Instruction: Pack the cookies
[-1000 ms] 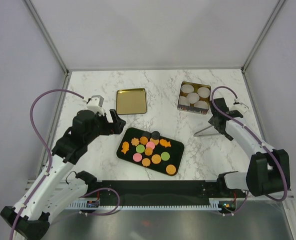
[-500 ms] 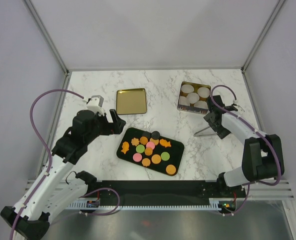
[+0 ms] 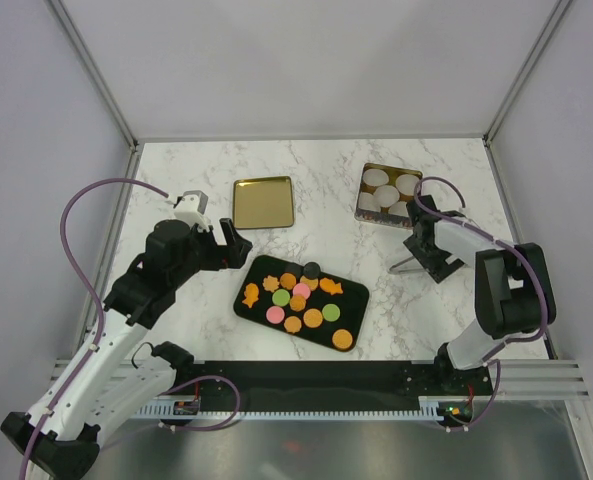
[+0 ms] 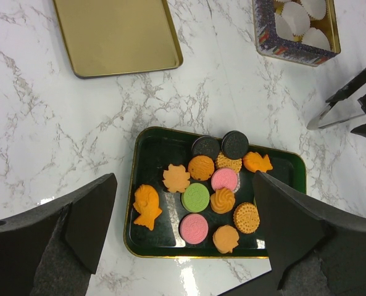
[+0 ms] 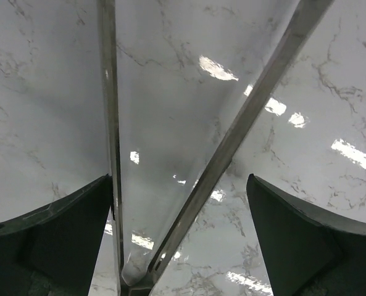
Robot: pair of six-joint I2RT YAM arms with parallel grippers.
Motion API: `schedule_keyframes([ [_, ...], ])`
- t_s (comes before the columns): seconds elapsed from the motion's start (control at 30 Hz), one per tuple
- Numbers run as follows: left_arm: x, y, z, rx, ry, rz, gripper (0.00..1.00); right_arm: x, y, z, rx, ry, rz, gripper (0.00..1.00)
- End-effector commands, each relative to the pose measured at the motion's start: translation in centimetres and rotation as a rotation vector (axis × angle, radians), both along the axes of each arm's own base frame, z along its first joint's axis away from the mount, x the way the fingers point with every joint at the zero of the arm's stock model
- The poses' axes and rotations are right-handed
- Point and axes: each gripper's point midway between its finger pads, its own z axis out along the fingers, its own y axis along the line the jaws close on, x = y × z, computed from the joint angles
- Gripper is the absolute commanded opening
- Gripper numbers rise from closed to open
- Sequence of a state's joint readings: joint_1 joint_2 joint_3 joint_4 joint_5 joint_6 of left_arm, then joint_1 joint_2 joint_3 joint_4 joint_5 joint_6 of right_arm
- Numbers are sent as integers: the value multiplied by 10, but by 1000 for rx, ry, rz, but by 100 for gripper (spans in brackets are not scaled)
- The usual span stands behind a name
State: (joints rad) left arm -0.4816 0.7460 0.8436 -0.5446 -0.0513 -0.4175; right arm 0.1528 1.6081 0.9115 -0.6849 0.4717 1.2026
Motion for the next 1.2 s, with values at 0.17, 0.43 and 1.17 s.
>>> schedule_keyframes([
  [0.17,0,-1,4,-13,-6,3,100,35,-8,0,-112,83,317,93],
  [0.43,-1,-1,5,-20,-8,-3,100,16,-13,-21,-106,138,405,81],
  [1.17,-4,-6,7,-46,-3,-22,100,15,-30,-9,-94,77,477,91],
])
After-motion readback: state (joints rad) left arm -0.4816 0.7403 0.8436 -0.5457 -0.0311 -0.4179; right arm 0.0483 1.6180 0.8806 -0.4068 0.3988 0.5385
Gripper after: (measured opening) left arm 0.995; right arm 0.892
